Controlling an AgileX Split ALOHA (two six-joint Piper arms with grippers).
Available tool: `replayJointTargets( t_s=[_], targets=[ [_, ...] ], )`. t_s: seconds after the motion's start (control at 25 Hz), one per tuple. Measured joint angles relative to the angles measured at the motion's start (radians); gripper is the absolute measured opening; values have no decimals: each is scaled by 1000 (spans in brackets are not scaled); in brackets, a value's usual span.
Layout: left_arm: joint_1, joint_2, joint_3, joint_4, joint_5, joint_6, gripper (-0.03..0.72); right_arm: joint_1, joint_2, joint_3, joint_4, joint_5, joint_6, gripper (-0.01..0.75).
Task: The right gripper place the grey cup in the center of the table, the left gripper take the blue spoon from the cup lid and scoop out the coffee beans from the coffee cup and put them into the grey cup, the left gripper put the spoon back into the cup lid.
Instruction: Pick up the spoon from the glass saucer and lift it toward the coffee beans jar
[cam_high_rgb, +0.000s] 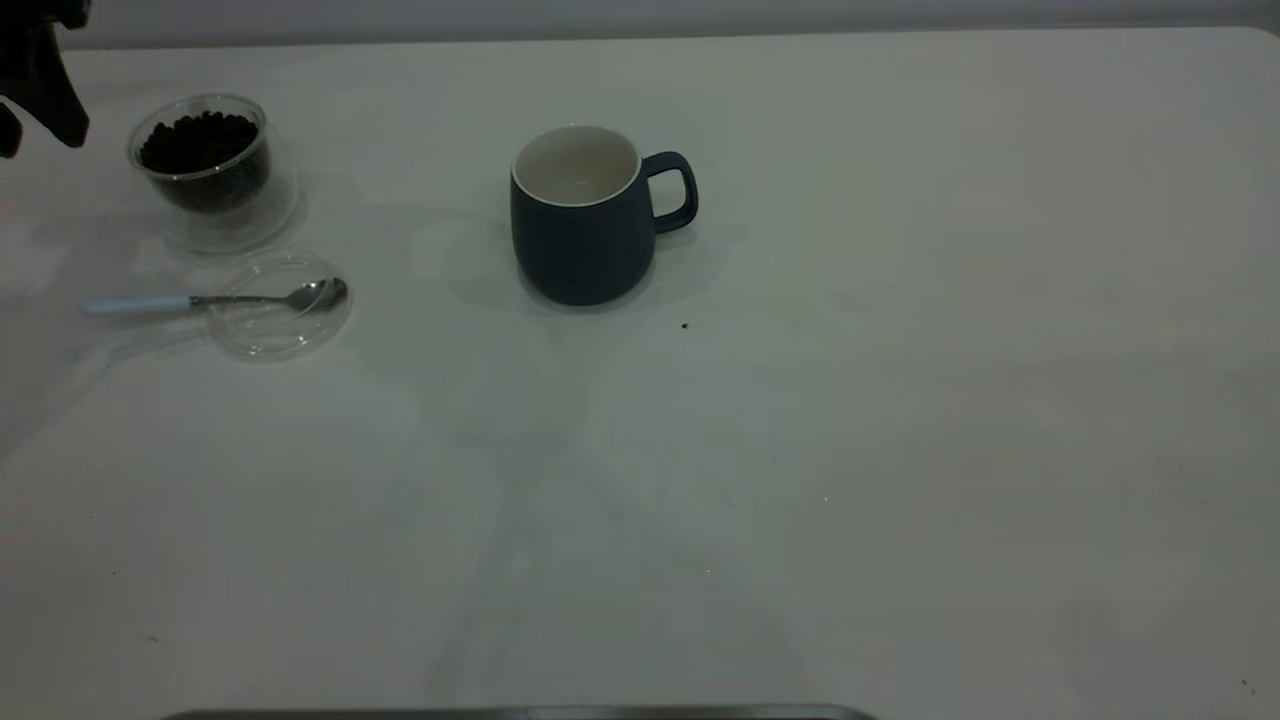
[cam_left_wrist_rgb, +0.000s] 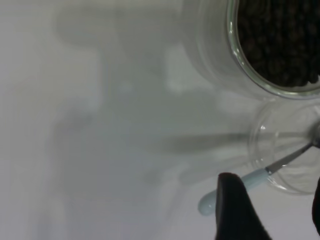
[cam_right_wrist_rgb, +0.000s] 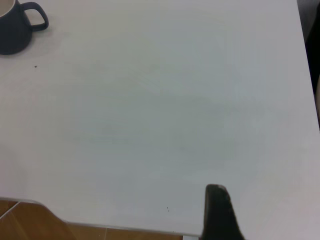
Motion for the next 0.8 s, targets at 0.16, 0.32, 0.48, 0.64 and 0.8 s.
replayJointTargets(
  t_s=[0.16,0.32,0.48,0.64,0.8],
  targets=[
    [18,41,-3,32,-4,14,433,0,0,0,0,0,0,453],
    [61,77,-11,40,24,17,432,0,0,0,0,0,0,453],
    [107,81,-11,42,55,61,432,0,0,0,0,0,0,453],
    [143,81,-11,38,97,126,429,0,0,0,0,0,0,453],
    [208,82,-12,-2,137,141,428,0,0,0,0,0,0,453]
  ],
)
